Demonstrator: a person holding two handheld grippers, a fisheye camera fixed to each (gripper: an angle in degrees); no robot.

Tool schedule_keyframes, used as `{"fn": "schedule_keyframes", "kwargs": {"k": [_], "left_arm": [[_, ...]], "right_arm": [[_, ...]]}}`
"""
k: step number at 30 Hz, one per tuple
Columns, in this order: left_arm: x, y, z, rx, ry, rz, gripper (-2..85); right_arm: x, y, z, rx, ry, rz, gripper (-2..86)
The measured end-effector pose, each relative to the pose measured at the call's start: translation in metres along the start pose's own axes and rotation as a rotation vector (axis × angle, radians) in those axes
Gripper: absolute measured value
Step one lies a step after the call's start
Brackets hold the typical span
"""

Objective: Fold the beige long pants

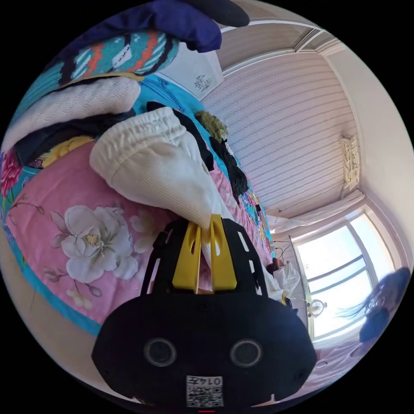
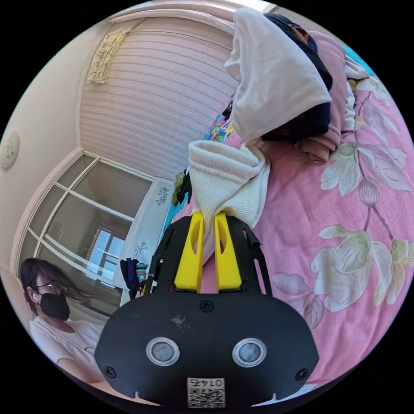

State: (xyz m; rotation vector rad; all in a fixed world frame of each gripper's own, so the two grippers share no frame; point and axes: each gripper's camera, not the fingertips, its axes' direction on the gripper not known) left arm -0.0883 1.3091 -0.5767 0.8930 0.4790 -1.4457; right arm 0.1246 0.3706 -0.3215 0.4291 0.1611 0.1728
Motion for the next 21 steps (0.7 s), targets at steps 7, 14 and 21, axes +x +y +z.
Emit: {"fn": "schedule_keyframes", "kwargs": {"k": [7,14,21], "left_arm": [[-0.005,0.093,-0.029,-0.179,-0.108,0.094,3.0],[0.019,0.153,-0.009,-0.363,-0.373,0.342,7.8],[0.169,0.201,0.029,-0.521,-0.654,0.955,5.4]], "right_arm": [[-0.038,0.061,-0.093,-0.126,0.037,-0.021,4.0],[-0.049,0.087,-0.120,-0.255,0.523,0.117,7.4],[-0.200,0.052,-0.038,-0.474,0.944,-0.526,7.8]]}}
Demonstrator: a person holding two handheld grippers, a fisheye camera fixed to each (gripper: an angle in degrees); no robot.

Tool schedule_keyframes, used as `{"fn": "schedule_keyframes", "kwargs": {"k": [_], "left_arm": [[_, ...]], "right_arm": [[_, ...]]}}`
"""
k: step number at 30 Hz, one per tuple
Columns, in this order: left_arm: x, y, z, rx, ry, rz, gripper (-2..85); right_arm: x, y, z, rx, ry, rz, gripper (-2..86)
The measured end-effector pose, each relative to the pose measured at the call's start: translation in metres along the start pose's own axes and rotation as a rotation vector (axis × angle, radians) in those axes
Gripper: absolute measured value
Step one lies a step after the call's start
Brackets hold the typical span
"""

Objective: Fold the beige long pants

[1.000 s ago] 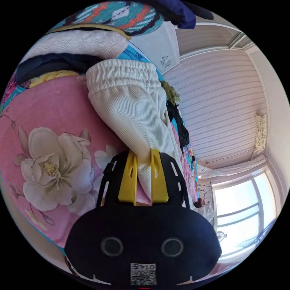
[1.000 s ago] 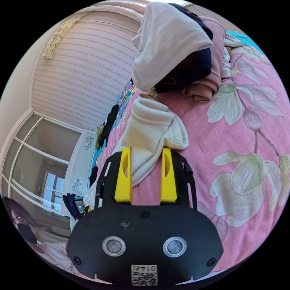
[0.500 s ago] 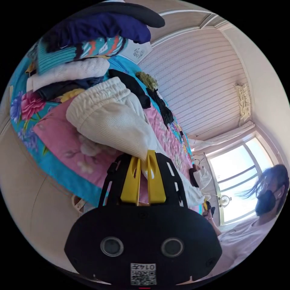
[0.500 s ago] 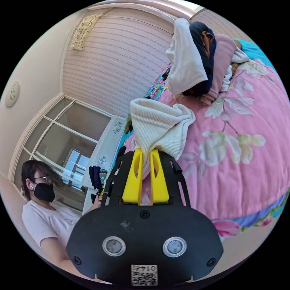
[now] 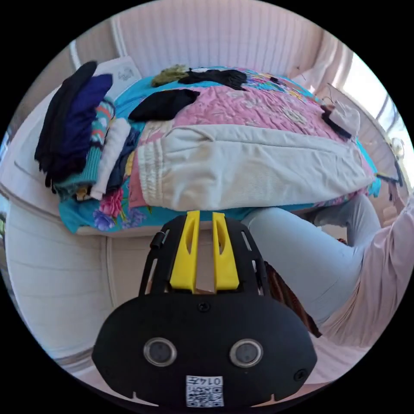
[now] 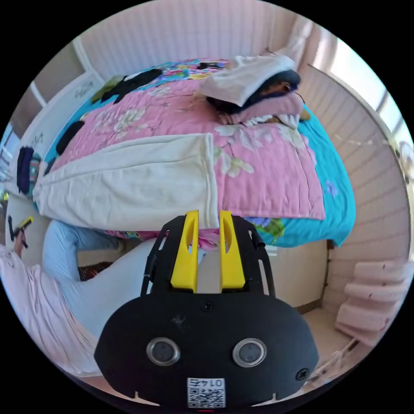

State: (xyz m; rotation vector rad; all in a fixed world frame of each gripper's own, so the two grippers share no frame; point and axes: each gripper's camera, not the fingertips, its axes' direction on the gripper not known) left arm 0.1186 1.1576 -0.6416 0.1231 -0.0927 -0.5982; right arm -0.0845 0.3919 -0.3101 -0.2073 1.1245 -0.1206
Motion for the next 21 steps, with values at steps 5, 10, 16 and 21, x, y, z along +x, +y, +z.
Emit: {"fn": "schedule_keyframes", "kwargs": {"k": [5,10,16,21], "left_arm": [[0.102,-0.114,0.036,0.086,0.062,0.323,6.9],[0.181,-0.197,0.105,0.021,0.071,0.562,8.8],[0.206,-0.223,0.146,-0.038,0.157,0.600,4.0],[0.213,-0.216,0.105,0.037,0.164,0.639,-0.4]], "right_arm": [[-0.160,-0.119,0.008,-0.003,-0.030,-0.592,9.5],[-0.222,-0.179,0.051,-0.134,-0.063,-0.747,9.6],[-0.207,-0.197,0.024,-0.105,-0.185,-0.699,3.2],[-0.204,-0.185,-0.026,-0.052,-0.188,-0.696,1.5]]}}
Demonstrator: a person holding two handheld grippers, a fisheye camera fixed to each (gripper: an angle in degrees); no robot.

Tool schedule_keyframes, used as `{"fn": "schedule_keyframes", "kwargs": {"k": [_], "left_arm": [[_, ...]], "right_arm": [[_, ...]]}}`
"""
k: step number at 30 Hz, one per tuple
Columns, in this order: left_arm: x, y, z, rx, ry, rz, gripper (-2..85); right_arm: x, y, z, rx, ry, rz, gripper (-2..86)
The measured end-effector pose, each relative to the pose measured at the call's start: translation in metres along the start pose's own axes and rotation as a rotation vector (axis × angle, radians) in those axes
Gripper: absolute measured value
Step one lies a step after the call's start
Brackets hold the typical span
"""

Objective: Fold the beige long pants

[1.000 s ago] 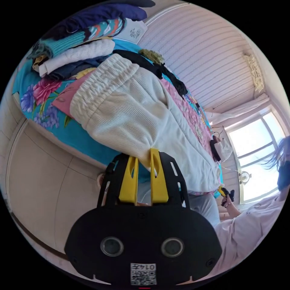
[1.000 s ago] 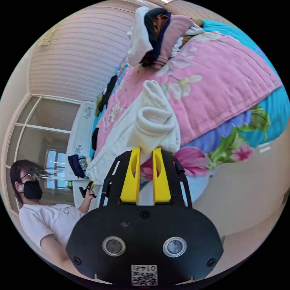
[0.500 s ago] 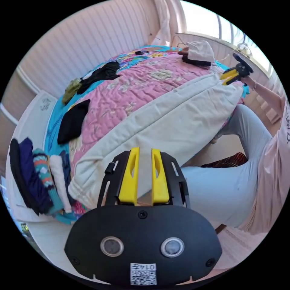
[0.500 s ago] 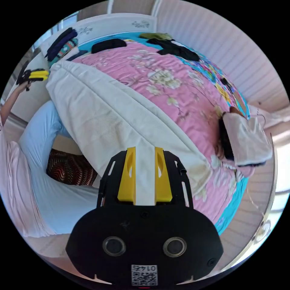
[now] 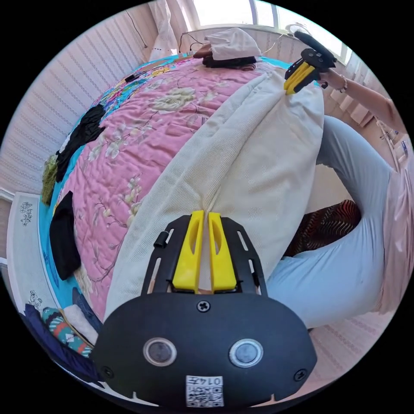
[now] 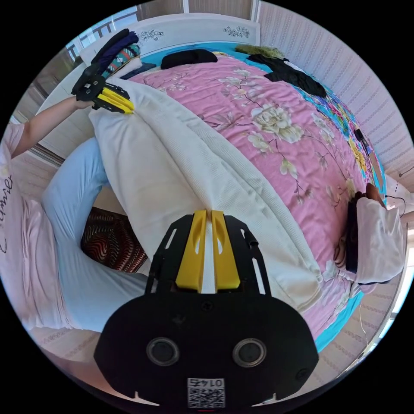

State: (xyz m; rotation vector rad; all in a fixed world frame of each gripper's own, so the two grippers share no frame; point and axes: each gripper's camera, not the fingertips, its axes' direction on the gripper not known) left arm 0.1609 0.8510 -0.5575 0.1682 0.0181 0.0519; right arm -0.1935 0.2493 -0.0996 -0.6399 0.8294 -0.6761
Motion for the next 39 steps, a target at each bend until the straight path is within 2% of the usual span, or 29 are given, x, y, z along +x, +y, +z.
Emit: {"fn": "schedule_keyframes", "kwargs": {"k": [7,11,14,17,21,25,27,29,31,34,36,38,39], "left_arm": [[0.031,0.011,-0.083,0.060,0.086,0.107,-0.6],[0.008,0.011,-0.111,0.188,0.105,0.044,-0.6],[-0.035,-0.009,-0.078,0.186,0.094,-0.076,-0.6],[-0.079,-0.041,-0.003,0.047,0.090,-0.213,-0.5],[-0.113,-0.056,0.095,-0.120,0.262,-0.330,-0.3],[-0.122,-0.048,0.101,-0.063,0.285,-0.363,-0.1],[-0.120,-0.042,0.102,-0.022,0.257,-0.359,-0.2],[-0.118,-0.042,0.103,-0.022,0.233,-0.354,-0.2],[-0.119,-0.044,0.104,-0.034,0.219,-0.349,-0.1],[-0.122,-0.043,0.106,-0.041,0.225,-0.365,-0.1],[-0.125,-0.041,0.108,-0.044,0.235,-0.381,-0.2],[-0.126,-0.040,0.107,-0.050,0.231,-0.376,-0.1],[-0.125,-0.041,0.107,-0.057,0.220,-0.361,-0.1]], "right_arm": [[-0.047,0.035,-0.097,-0.013,-0.035,-0.067,1.0],[-0.047,0.038,-0.138,-0.011,0.007,-0.103,0.9],[-0.010,0.023,-0.141,0.026,-0.009,-0.093,1.1],[0.049,-0.004,-0.102,0.043,-0.070,0.019,1.4],[0.102,-0.008,-0.048,0.037,-0.181,0.195,2.4],[0.141,0.056,-0.057,0.177,-0.357,0.355,0.4],[0.157,0.098,-0.074,0.271,-0.306,0.480,0.6],[0.172,0.149,-0.089,0.306,-0.138,0.657,4.0],[0.183,0.173,-0.088,0.258,-0.067,0.751,8.1],[0.196,0.185,-0.066,0.186,-0.135,0.790,13.7],[0.197,0.180,-0.044,0.122,-0.184,0.776,14.5],[0.191,0.171,-0.015,-0.008,-0.221,0.720,11.7],[0.188,0.172,-0.016,-0.007,-0.197,0.713,10.4]]}}
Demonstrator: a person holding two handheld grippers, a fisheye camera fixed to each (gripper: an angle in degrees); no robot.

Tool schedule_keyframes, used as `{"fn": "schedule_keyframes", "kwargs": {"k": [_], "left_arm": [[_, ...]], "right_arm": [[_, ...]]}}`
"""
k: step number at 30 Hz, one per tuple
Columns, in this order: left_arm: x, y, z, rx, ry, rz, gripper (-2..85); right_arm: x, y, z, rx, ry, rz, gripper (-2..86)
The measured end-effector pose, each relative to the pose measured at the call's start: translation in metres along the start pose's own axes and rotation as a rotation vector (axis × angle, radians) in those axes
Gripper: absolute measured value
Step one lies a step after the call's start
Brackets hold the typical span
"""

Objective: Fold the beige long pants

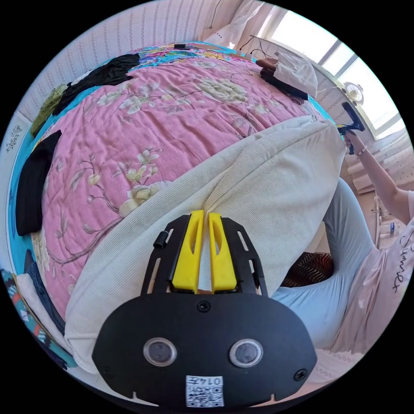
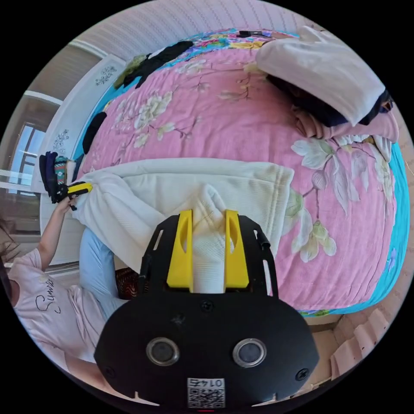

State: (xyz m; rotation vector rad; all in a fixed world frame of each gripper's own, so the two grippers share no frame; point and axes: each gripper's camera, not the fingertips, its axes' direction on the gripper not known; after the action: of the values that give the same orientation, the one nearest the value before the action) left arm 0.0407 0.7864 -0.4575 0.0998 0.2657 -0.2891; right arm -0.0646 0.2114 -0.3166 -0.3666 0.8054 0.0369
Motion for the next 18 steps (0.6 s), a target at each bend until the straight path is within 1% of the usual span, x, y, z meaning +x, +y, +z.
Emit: {"fn": "schedule_keyframes", "kwargs": {"k": [2,5,6,8,14,18], "left_arm": [[0.004,-0.001,-0.002,-0.011,-0.037,0.044,-0.1],[0.007,-0.002,-0.004,-0.022,-0.063,0.077,-0.2],[0.007,-0.002,-0.006,-0.025,-0.064,0.072,-0.3],[0.007,0.000,-0.009,-0.021,-0.070,0.076,-0.3],[0.005,0.000,-0.033,0.012,-0.119,0.097,-0.6],[-0.005,-0.013,-0.016,-0.057,-0.156,0.076,-0.5]], "right_arm": [[-0.001,0.022,-0.029,0.129,0.018,0.015,6.1],[0.014,0.050,-0.076,0.275,0.086,0.118,5.3],[0.017,0.053,-0.083,0.293,0.082,0.122,5.3],[0.024,0.049,-0.094,0.275,0.015,0.124,5.2],[0.018,0.004,-0.070,0.137,0.103,0.134,5.3],[0.024,-0.021,-0.049,0.126,0.081,0.198,6.0]]}}
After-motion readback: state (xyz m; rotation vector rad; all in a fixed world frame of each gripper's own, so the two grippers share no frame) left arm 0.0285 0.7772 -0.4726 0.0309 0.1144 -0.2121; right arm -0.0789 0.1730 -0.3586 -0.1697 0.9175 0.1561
